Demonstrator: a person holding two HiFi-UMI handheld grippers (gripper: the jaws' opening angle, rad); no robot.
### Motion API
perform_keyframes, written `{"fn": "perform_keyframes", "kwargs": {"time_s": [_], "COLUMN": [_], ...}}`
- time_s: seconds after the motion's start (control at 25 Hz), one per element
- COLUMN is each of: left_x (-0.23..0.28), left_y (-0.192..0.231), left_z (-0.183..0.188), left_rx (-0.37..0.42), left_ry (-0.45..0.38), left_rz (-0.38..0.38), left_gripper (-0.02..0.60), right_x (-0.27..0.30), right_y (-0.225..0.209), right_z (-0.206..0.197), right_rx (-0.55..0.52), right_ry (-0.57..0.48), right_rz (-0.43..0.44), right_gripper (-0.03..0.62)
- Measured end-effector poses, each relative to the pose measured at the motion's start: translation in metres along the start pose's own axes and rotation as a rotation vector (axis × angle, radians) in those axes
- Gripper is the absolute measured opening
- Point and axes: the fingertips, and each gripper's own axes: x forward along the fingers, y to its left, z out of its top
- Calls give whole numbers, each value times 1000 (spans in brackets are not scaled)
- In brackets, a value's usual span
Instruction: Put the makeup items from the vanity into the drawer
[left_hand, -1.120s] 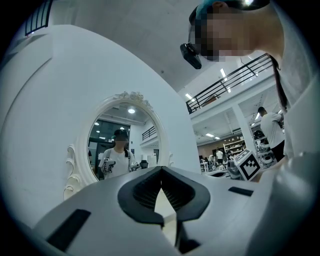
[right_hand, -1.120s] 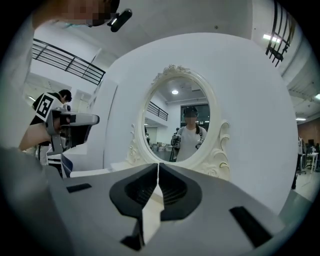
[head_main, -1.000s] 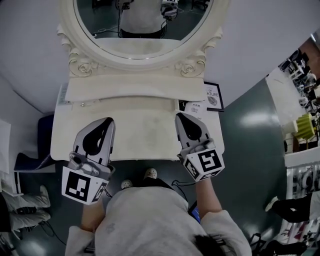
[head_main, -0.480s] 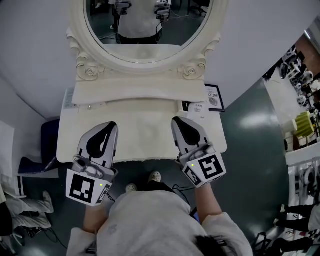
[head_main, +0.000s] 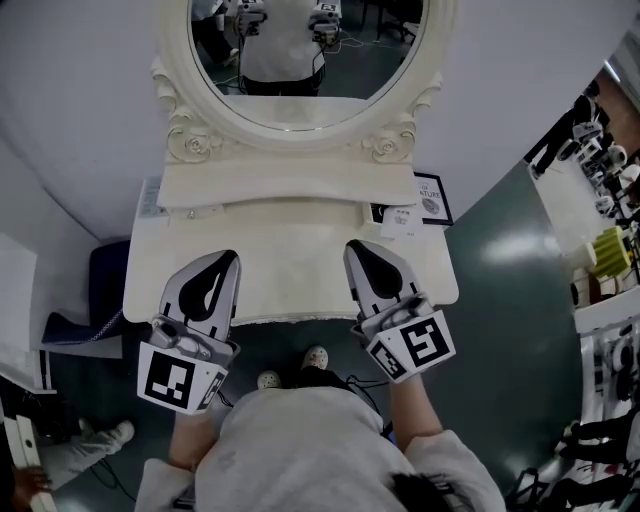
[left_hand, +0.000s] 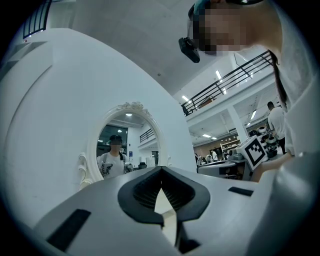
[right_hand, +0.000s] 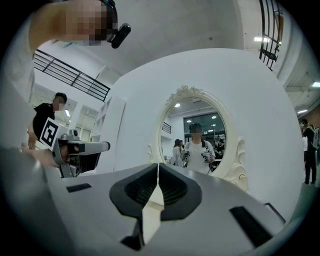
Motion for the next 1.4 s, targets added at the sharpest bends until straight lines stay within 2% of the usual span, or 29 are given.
{"fn": "perform_keyframes", "kwargs": {"time_s": [0.6,1.4], "left_x": [-33,-55], "left_y": [4,19], "left_z": [1,7], "left_rx": [-7,-13], "left_ry": [-3,-18], "left_rz": [-17,-22], "left_gripper": [14,15], "right_x": [-11,-9], "right_y": [40,68], "right_z": [11,24], "right_rx": [26,29], "right_ry": [-37,-67], "right_rz": [-12,-15], "right_gripper": [20,20]}}
